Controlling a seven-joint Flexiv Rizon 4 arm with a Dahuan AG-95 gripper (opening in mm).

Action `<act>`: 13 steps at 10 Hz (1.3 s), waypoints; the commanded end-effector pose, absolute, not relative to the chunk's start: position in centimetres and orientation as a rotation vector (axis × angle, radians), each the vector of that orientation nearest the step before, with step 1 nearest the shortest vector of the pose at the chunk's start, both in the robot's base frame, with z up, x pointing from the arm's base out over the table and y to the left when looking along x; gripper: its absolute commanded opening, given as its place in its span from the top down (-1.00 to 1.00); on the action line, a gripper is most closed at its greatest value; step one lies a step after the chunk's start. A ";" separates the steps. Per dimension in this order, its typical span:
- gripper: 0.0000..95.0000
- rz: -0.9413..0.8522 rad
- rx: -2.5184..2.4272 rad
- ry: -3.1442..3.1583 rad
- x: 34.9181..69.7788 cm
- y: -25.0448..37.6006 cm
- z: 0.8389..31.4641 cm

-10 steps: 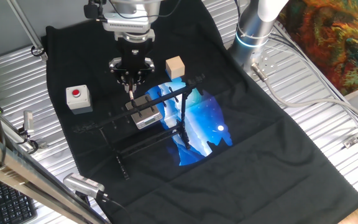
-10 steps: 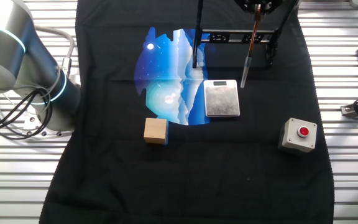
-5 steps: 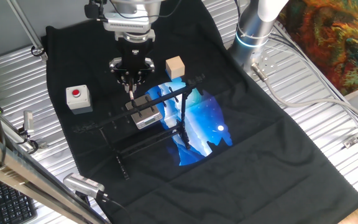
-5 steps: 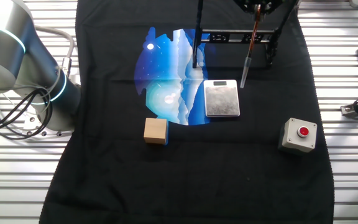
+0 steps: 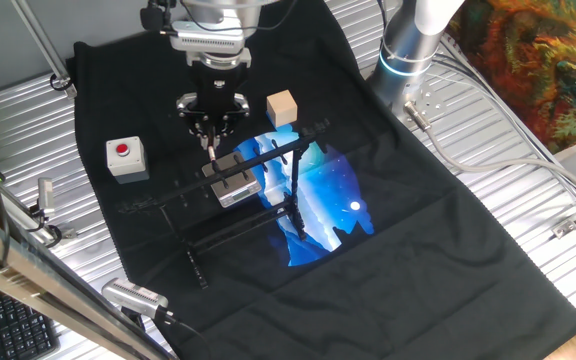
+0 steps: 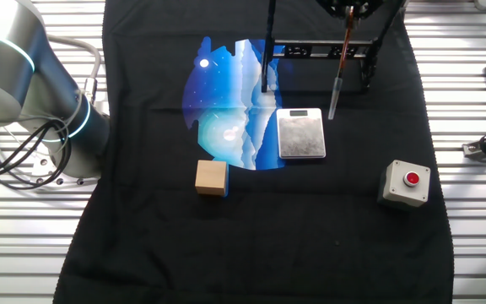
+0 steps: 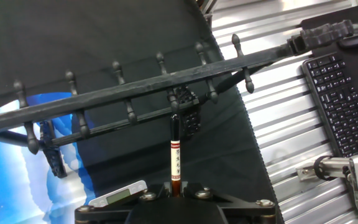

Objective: Place the brush on the pen rack

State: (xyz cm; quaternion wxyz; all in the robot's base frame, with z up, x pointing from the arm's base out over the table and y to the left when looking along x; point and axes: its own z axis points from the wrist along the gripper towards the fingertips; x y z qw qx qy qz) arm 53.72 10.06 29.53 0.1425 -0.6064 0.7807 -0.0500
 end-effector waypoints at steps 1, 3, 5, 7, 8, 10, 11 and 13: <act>0.20 -0.152 -1.759 2.241 53.7 10.1 29.5; 0.20 -0.154 -1.757 2.241 53.7 10.1 29.5; -0.20 -0.154 -1.752 2.241 53.7 10.1 29.5; -0.20 -0.154 -1.751 2.242 53.7 10.1 29.5; -0.20 -0.155 -1.753 2.243 53.7 10.1 29.5; -0.20 -0.152 -1.762 2.253 53.7 10.0 29.5; -0.20 -0.147 -1.770 2.273 53.6 9.9 29.5; 0.20 -0.160 -1.771 2.346 53.4 8.7 29.7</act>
